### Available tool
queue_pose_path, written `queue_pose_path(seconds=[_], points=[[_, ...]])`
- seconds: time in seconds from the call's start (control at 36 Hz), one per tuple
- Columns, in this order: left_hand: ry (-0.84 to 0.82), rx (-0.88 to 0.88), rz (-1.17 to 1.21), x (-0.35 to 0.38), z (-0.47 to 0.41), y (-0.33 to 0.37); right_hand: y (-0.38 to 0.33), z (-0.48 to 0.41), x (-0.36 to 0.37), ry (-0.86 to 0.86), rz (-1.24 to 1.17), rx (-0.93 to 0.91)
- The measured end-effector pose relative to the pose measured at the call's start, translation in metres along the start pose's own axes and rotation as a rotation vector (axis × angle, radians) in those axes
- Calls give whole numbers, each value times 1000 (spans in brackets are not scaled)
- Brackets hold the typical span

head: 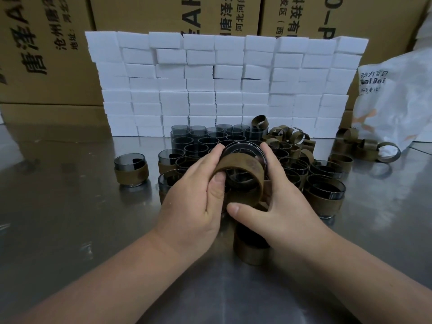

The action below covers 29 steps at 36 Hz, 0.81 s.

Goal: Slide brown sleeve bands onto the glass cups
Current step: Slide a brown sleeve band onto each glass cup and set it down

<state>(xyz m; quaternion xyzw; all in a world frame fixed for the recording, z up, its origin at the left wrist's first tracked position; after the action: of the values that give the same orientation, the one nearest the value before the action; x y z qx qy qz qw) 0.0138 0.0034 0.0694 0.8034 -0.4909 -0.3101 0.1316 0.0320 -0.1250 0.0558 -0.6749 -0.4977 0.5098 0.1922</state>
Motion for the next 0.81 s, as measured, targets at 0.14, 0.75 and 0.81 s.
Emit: queue_pose_path(seconds=[0.14, 0.75, 0.81], points=[[30, 1, 8, -2, -1, -2, 1, 0, 2, 6, -149, -28], [102, -182, 438, -6, -8, -10, 2, 0, -15, 65, -409, -10], [107, -214, 460, -7, -9, -11, 2, 0, -17, 67, -410, -1]])
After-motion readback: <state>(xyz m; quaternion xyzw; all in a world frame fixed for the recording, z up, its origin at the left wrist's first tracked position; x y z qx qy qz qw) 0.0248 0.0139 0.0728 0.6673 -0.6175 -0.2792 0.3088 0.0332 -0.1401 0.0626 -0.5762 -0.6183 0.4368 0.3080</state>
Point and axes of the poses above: each hand's wrist, its own z-axis away from the middle knuckle, its own x-axis out of the palm, y = z × x, the point moved 6 cm from there along -z, towards the middle knuckle, and after that the axes turned 3 degrees about z, right-handed, at the moved point
